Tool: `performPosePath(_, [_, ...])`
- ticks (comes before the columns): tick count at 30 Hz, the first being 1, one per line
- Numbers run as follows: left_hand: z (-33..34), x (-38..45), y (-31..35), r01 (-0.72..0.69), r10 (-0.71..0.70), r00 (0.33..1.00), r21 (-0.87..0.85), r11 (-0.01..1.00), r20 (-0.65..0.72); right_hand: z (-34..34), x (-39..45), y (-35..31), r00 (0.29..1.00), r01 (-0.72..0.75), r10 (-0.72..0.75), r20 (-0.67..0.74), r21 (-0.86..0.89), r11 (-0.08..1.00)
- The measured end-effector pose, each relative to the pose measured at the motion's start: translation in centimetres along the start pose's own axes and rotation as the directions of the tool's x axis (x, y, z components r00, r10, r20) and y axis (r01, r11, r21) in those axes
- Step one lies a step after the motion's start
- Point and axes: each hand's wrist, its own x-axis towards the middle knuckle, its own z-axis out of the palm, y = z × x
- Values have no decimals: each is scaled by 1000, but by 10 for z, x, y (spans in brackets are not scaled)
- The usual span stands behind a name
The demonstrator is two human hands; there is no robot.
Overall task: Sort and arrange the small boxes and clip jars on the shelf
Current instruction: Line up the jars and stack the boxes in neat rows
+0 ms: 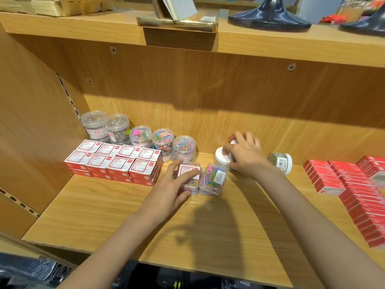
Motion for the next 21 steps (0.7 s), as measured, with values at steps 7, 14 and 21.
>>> performPosePath(7, [6, -4, 9, -64, 67, 994, 30, 997, -82, 1, -16, 21, 998, 54, -55, -4, 284, 957])
performPosePath(14, [7, 1, 9, -89, 91, 995, 41, 995, -46, 5, 1, 15, 960, 280, -275, 53, -157, 947])
performPosePath(21, [12, 4, 10, -83, 85, 996, 46, 996, -39, 9, -9, 37, 973, 220, -207, 101, -137, 966])
